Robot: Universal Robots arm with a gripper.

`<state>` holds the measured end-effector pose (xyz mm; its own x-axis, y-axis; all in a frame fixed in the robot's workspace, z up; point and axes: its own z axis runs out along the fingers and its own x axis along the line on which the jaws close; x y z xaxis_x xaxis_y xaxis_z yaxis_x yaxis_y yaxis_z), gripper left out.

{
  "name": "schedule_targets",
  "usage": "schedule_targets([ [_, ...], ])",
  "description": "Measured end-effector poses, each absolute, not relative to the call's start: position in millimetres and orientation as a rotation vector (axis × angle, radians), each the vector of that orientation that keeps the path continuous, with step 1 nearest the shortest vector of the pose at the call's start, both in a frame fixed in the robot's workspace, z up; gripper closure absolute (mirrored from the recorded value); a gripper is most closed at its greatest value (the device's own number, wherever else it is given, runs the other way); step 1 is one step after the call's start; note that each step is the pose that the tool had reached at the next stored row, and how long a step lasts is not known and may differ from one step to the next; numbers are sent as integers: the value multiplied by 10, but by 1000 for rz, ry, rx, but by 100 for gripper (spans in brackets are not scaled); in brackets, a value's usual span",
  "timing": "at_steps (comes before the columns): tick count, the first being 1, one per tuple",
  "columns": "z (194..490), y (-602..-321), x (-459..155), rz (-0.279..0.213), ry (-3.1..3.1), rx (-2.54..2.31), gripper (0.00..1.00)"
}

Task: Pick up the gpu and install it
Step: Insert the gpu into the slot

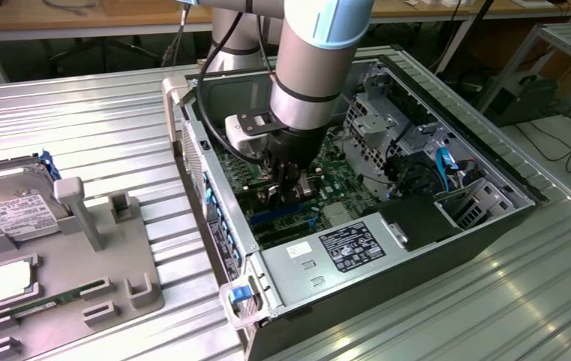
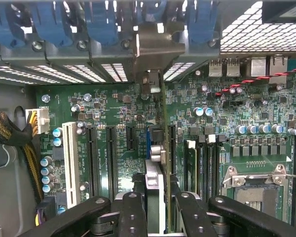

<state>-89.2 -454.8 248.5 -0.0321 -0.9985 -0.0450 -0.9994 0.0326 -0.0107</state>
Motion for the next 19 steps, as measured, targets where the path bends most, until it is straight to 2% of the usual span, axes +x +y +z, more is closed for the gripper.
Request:
schedule_targets([
  [19,2484,-4587,-888,35,2237,-2149,72],
])
